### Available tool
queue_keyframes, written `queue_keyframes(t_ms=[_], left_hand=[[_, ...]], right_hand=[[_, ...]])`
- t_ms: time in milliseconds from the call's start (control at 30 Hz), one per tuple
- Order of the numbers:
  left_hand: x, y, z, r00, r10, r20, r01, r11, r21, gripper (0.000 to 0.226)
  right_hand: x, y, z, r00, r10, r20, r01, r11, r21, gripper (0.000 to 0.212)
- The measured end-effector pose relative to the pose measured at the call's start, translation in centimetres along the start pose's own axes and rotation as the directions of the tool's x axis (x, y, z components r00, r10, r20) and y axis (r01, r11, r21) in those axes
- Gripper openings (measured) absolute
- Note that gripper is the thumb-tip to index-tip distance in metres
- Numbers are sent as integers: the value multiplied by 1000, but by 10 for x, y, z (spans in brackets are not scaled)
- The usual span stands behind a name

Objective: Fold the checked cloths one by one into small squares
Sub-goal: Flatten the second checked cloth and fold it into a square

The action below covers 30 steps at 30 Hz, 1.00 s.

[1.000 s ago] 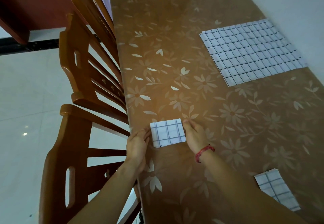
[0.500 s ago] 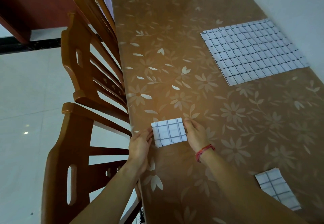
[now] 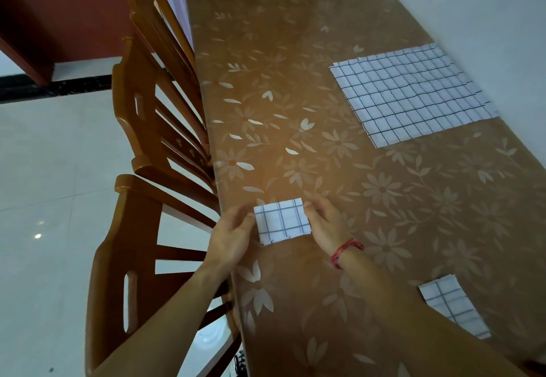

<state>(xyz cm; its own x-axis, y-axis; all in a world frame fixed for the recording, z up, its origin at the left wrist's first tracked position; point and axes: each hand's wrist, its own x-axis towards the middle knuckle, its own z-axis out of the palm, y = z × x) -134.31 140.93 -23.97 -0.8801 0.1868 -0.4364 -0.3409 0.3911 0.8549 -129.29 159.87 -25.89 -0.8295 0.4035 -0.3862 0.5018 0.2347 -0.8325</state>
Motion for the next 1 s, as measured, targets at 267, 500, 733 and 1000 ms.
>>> queue_keyframes(t_ms=[267,500,733,1000], left_hand=[[-29,21,-32,891,444,99,-438,778,451,30],[-64,28,-52,847,511,149,-474,598,646,72],[-85,26,-67,815,554,172,-496,511,702,72],[-97,28,-83,809,573,127,-460,485,744,71]], right_hand=[[-41,-23,-19,994,-105,-26,94,958,-272,55],[-94,-40,-37,975,-214,-50,170,879,-446,50],[-118,-48,-43,961,-270,-60,201,832,-518,51],[-126,-65,-36,941,-337,-25,271,796,-541,53]])
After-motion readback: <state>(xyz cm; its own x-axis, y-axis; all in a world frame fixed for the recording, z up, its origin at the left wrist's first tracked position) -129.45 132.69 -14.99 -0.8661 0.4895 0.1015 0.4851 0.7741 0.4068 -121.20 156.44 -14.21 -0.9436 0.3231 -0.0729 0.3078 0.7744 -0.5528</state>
